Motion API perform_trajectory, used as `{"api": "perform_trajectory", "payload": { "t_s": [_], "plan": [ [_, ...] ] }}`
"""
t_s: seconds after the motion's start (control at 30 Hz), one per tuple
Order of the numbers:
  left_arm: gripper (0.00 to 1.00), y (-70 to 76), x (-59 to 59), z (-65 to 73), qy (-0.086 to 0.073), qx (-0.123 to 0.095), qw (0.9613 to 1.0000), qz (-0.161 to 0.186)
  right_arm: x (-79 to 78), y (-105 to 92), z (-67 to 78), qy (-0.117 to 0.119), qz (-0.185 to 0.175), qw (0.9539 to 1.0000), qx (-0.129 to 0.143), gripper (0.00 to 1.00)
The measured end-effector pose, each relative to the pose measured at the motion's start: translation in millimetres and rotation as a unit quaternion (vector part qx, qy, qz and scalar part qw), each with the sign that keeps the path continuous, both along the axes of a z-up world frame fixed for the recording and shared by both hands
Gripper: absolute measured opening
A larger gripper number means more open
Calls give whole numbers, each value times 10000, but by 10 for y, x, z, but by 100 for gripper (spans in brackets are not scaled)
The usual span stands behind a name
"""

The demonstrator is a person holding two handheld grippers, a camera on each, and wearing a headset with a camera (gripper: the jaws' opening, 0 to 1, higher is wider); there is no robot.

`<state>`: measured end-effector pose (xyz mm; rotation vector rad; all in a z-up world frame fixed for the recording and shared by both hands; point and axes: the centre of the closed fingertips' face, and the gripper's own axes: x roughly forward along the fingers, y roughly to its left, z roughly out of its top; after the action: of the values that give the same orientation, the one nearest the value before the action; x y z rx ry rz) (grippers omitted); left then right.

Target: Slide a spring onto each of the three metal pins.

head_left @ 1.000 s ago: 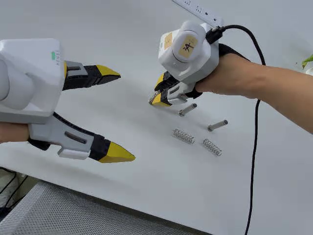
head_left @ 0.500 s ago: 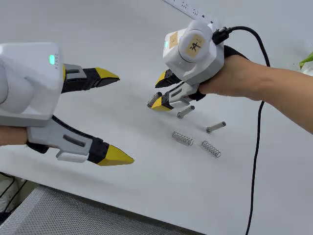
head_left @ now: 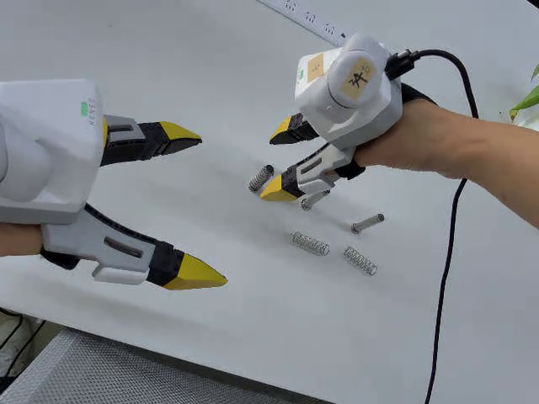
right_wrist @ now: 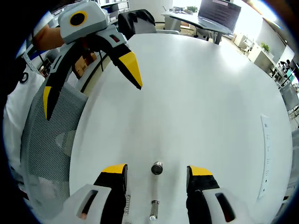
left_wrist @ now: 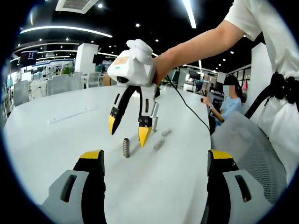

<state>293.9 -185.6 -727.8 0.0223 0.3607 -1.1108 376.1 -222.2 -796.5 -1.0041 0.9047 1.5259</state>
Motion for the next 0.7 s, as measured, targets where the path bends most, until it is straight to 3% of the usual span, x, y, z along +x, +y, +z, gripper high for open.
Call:
{"api": "perform_trajectory", "payload": {
  "t_s": [0.7],
  "plan": [
    [90,-18,4,37,-38,123,9999,-44,-104,-69,233,-44,-63,9986,525,71]
  ]
}}
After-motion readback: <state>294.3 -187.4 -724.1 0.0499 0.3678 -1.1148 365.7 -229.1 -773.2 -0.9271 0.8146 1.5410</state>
